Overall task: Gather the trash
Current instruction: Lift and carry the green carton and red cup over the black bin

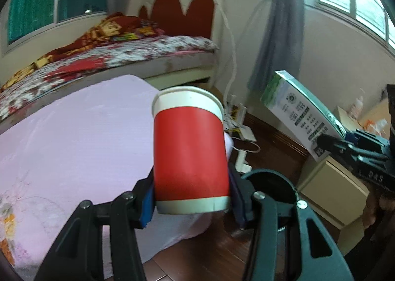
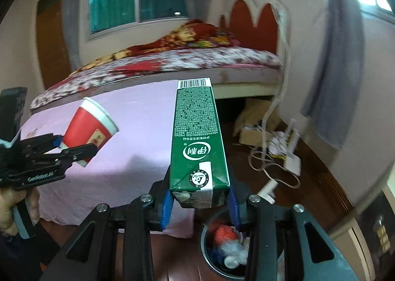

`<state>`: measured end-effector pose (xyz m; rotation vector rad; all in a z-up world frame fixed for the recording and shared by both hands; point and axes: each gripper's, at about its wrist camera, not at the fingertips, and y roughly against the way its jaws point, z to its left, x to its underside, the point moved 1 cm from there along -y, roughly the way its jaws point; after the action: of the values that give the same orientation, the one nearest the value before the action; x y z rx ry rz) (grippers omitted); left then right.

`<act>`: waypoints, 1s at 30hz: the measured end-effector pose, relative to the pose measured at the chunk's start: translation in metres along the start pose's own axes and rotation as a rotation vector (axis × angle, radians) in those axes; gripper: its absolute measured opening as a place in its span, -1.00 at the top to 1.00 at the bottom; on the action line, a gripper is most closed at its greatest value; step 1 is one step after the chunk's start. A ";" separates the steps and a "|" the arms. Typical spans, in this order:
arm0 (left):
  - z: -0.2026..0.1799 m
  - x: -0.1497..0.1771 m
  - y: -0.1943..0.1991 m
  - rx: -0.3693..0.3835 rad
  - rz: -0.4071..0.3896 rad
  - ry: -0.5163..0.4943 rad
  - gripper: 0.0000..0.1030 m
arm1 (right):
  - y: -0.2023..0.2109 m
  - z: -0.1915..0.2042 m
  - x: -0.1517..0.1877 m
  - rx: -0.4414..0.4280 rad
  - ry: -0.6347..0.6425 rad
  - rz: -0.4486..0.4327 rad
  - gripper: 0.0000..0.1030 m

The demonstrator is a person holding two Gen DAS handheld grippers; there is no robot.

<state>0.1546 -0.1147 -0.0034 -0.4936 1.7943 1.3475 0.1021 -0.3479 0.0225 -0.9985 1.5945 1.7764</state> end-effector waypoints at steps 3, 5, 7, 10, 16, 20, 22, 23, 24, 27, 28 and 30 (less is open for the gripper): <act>-0.019 0.000 -0.008 0.033 0.012 -0.025 -0.01 | 0.006 -0.022 0.007 0.044 -0.027 0.003 0.23; -0.030 0.001 -0.012 0.049 0.020 -0.037 -0.01 | 0.010 -0.035 0.014 0.063 -0.046 0.004 0.23; -0.039 0.002 -0.017 0.067 0.030 -0.047 -0.01 | 0.013 -0.046 0.021 0.081 -0.067 0.013 0.23; -0.052 0.005 -0.024 0.092 0.048 -0.068 -0.01 | 0.015 -0.063 0.033 0.106 -0.095 0.035 0.23; -0.080 0.010 -0.036 0.139 0.073 -0.109 -0.01 | 0.016 -0.077 0.041 0.169 -0.081 0.050 0.23; -0.096 0.016 -0.046 0.178 0.101 -0.125 -0.01 | 0.007 -0.090 0.055 0.189 -0.095 0.093 0.23; -0.105 0.020 -0.052 0.199 0.117 -0.139 -0.01 | 0.002 -0.095 0.063 0.201 -0.094 0.116 0.23; -0.108 0.021 -0.055 0.204 0.123 -0.143 -0.01 | -0.002 -0.099 0.065 0.212 -0.088 0.127 0.23; -0.112 0.023 -0.058 0.213 0.133 -0.146 -0.01 | -0.005 -0.102 0.067 0.219 -0.089 0.138 0.23; -0.119 0.027 -0.069 0.224 0.157 -0.151 -0.01 | -0.011 -0.111 0.072 0.220 -0.111 0.157 0.23; -0.120 0.028 -0.072 0.228 0.164 -0.153 -0.01 | -0.012 -0.112 0.074 0.222 -0.112 0.163 0.23; -0.124 0.030 -0.080 0.235 0.186 -0.159 -0.01 | -0.015 -0.115 0.080 0.216 -0.112 0.184 0.23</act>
<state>0.1481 -0.2519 -0.0645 -0.0923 1.8696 1.2386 0.0874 -0.4654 -0.0534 -0.6594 1.8090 1.6991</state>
